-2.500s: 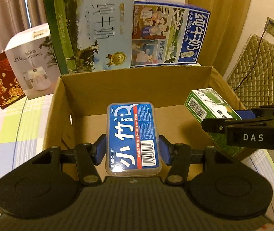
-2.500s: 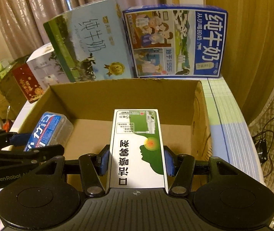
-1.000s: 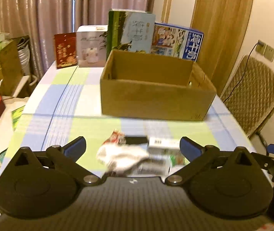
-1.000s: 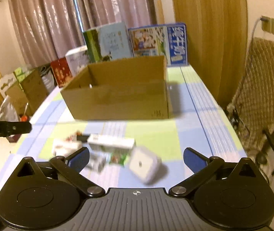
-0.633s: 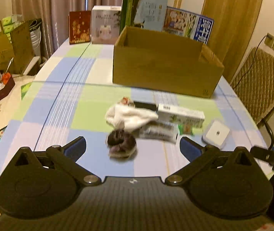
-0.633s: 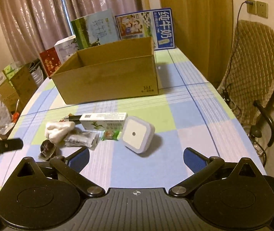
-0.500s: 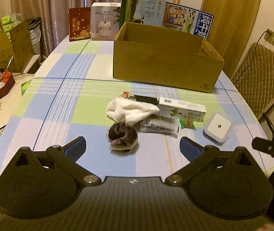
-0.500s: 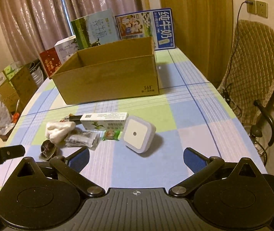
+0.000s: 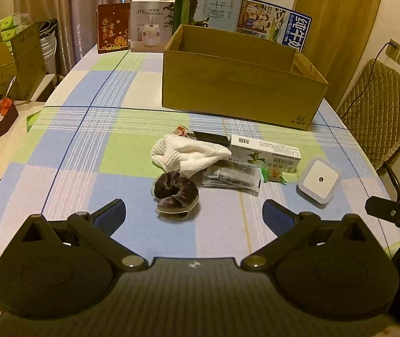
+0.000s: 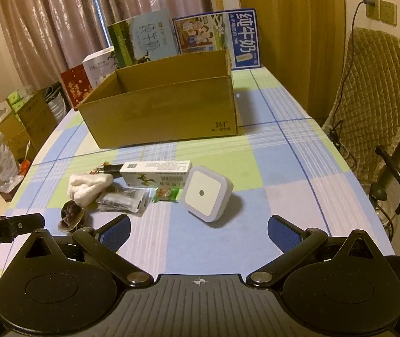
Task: Organize objects
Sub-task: 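Withdraw both tools from the cardboard box back over the table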
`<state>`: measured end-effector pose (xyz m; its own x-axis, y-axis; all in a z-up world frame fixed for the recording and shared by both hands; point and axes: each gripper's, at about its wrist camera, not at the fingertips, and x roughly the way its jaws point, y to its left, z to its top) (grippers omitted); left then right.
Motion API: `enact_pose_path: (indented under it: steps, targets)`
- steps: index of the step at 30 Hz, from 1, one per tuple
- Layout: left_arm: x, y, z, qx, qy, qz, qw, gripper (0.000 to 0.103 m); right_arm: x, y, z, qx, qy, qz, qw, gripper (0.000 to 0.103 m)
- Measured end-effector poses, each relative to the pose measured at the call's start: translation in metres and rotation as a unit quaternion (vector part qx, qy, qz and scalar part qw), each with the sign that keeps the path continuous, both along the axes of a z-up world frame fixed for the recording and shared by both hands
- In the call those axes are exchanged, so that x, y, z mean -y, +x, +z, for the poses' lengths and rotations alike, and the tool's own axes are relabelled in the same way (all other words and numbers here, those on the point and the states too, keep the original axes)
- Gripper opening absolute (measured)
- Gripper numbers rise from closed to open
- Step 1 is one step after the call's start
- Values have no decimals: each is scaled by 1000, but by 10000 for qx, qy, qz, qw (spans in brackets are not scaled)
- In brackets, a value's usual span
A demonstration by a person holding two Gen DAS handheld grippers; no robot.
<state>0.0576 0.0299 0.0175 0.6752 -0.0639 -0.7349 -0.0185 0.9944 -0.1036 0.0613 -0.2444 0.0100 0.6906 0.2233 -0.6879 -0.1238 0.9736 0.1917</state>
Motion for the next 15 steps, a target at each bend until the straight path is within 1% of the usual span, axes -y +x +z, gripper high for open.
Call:
enact_pose_path:
  steps: [6, 15]
  targets:
    - [-1, 2, -2, -21, 3, -14, 10000, 102, -2, 2, -3, -48, -25, 15, 10000, 101]
    - [-7, 9, -13, -89, 24, 7, 10000, 102, -6, 10, -11, -107, -102, 8, 9999, 101]
